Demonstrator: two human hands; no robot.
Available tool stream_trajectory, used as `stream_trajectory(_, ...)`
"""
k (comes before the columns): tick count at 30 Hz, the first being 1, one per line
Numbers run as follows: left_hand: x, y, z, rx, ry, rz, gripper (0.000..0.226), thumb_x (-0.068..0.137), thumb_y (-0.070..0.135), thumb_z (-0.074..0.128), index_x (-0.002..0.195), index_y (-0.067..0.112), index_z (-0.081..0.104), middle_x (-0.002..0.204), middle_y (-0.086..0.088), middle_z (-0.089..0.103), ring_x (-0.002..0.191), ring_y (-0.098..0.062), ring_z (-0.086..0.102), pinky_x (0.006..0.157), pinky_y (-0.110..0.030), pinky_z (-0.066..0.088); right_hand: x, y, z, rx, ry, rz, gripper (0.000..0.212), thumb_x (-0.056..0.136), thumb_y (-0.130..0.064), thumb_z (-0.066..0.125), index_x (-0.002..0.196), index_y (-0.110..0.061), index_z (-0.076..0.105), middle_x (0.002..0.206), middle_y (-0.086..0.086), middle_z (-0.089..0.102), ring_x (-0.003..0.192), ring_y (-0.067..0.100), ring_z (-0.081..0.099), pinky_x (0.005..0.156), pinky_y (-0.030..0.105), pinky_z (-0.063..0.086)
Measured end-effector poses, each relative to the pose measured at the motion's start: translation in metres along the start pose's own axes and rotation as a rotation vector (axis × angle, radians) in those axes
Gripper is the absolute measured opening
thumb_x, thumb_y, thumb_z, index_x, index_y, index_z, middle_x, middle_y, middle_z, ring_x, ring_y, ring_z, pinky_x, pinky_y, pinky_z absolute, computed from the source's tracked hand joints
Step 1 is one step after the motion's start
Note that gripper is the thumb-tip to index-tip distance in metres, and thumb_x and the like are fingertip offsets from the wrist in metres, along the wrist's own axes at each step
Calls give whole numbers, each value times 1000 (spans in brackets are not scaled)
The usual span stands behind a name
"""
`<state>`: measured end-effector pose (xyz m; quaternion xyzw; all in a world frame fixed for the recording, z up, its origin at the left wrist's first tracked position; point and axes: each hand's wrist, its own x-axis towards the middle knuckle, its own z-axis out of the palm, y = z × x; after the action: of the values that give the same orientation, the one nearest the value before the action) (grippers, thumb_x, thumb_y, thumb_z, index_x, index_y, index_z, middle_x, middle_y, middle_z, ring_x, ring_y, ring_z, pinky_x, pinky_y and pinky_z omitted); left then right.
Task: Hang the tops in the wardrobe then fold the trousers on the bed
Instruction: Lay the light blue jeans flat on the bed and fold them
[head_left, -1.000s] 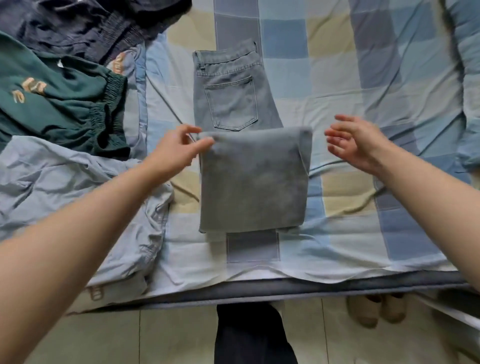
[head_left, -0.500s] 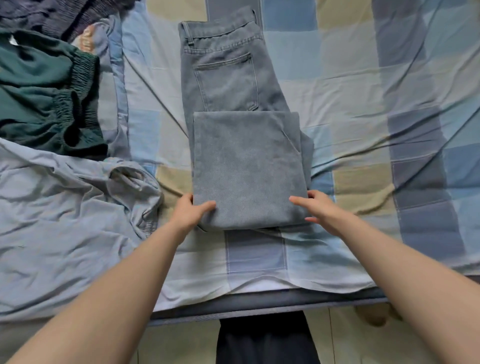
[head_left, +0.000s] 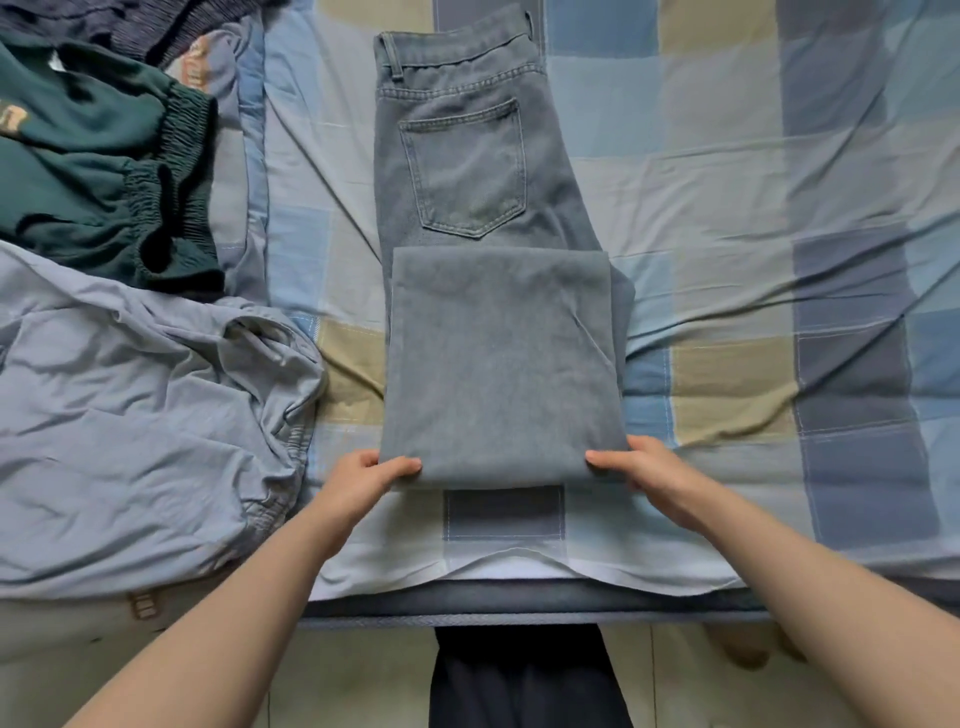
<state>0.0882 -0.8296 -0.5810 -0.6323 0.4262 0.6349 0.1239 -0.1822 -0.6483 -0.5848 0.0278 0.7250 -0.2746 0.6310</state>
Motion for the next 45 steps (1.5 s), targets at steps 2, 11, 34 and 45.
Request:
stream_trajectory(2,-2,-11,0,-32,-11,-62,28,77,27,80,98,11,72,102,-5,74,104,-20,66,93,-38,52,-5,7,1,-97,25,-8,19,89,-14,65,107,-9,66,94,-2,69,83,9,62,61,16,43)
stream_trajectory(11,40,68,16,563,495,280,67,77,23,78,130,6,42,128,-15,48,117,-32,51,101,-43,42,35,-59,-13,-79,188,-139,39,87,-6,65,123,-6,50,99,4,57,91,17,54,78,32,48)
stream_trajectory(34,109,150,7,-41,515,427,34,65,30,85,63,21,53,94,-20,66,72,-17,58,69,-28,49,103,-148,-34,131,136,-344,17,92,-7,57,82,-21,53,82,-2,56,73,9,52,64,22,41)
stream_trajectory(45,110,152,13,-114,332,367,39,93,42,60,113,18,37,90,3,57,80,-9,58,72,-27,50,105,-146,-19,389,175,-450,17,101,-20,46,114,-24,37,94,5,61,73,12,60,62,27,52)
